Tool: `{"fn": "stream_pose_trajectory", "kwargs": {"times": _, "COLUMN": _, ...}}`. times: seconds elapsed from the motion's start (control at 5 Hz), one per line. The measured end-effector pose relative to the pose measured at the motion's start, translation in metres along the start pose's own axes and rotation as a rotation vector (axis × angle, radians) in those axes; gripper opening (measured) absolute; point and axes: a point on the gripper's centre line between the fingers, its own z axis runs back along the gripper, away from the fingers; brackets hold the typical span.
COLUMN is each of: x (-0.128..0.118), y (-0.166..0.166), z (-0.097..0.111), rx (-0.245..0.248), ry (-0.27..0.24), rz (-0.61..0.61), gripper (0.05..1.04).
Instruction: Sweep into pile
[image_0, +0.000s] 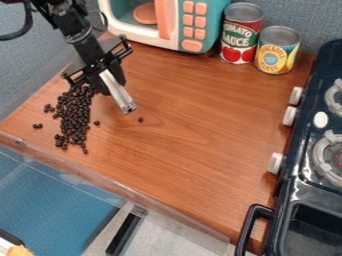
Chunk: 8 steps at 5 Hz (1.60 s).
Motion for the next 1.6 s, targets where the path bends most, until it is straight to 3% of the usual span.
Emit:
{"fn": "stream_pose_trajectory", "kwargs": {"times": 0.2, "x": -0.02, "y": -0.025, "z": 0.011, "rx": -0.038, "ry": 0.039, "rz": -0.048, "gripper": 0.344}}
{"fn": "stream_pose_trajectory", "kwargs": {"times": 0.4, "x": -0.043, "y": -0.044, "z": 0.008, "rx": -0.031, "ry": 0.083, "rz": -0.126, "gripper": 0.344}}
{"fn": "stream_pose_trajectory", "kwargs": {"times": 0.6, "x": -0.062, "y": -0.058, "z": -0.013, "rx": 0.065, "ry": 0.105, "rz": -0.324, "gripper": 0.344}}
{"fn": "stream_pose_trajectory", "kwargs": {"times": 0.8, "x": -0.081, "y": -0.071, "z": -0.025, "rx": 0.127, "ry": 0.109, "rz": -0.486, "gripper": 0.344}}
{"fn": "stream_pose_trajectory", "kwargs": {"times": 1.0, "x": -0.093, "y": -0.075, "z": -0.038, "rx": 0.145, "ry": 0.18, "rz": -0.519, "gripper": 0.344}}
{"fn": "stream_pose_trajectory", "kwargs": {"times": 1.2, "x": -0.104, "y": -0.077, "z": -0.04, "rx": 0.147, "ry": 0.215, "rz": -0.548, "gripper": 0.402}}
{"fn": "stream_pose_trajectory", "kwargs": {"times": 1.4, "x": -0.113, "y": -0.073, "z": -0.041, "rx": 0.172, "ry": 0.229, "rz": -0.537, "gripper": 0.712}}
{"fn": "stream_pose_trajectory", "kwargs": {"times": 1.6, "x": -0.101, "y": -0.083, "z": -0.009, "rx": 0.105, "ry": 0.184, "rz": -0.533, "gripper": 0.979}}
